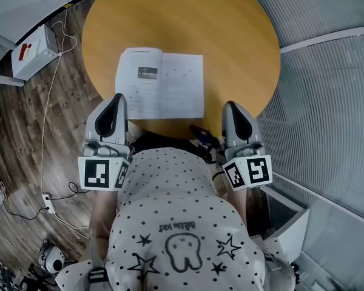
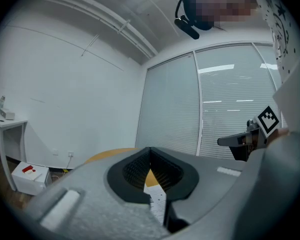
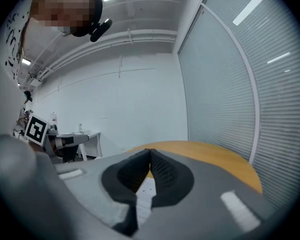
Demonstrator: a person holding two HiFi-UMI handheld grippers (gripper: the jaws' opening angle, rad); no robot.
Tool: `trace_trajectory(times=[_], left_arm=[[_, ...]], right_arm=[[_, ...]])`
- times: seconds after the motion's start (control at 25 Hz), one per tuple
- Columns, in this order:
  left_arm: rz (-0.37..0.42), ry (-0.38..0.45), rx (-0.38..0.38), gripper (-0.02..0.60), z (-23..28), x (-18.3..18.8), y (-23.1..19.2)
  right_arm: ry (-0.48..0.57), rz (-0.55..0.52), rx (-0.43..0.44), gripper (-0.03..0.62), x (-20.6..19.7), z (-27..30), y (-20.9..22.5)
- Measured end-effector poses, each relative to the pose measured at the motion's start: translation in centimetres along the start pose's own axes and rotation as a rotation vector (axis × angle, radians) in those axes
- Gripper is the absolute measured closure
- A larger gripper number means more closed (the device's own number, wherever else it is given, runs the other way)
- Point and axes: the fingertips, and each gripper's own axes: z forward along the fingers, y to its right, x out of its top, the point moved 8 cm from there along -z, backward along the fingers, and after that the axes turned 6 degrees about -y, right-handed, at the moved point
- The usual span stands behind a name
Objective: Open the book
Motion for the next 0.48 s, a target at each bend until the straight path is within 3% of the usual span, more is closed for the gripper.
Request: trace_trajectory(times=[0.48], left_arm=[[0.011,-0.006,-0.060,0.571,0.5,1.1,1.4]], right_arm=[[0.001,0.021,-0.042,0.591,0.5,-2.4,0.3]])
